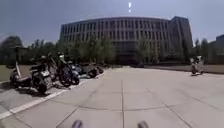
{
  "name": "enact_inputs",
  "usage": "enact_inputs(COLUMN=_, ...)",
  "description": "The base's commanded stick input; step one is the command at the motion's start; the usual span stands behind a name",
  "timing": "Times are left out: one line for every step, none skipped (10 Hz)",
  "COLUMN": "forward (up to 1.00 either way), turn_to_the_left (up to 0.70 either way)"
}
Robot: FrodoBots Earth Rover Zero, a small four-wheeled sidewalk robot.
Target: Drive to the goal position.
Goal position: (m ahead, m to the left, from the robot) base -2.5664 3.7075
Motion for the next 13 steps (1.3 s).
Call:
enact_inputs(forward=0.85, turn_to_the_left=0.00)
enact_inputs(forward=0.85, turn_to_the_left=0.00)
enact_inputs(forward=0.85, turn_to_the_left=0.00)
enact_inputs(forward=0.85, turn_to_the_left=0.00)
enact_inputs(forward=0.85, turn_to_the_left=0.00)
enact_inputs(forward=0.85, turn_to_the_left=0.00)
enact_inputs(forward=0.85, turn_to_the_left=0.00)
enact_inputs(forward=0.85, turn_to_the_left=0.00)
enact_inputs(forward=0.85, turn_to_the_left=0.00)
enact_inputs(forward=0.85, turn_to_the_left=0.00)
enact_inputs(forward=0.85, turn_to_the_left=0.00)
enact_inputs(forward=0.85, turn_to_the_left=0.00)
enact_inputs(forward=0.85, turn_to_the_left=0.00)
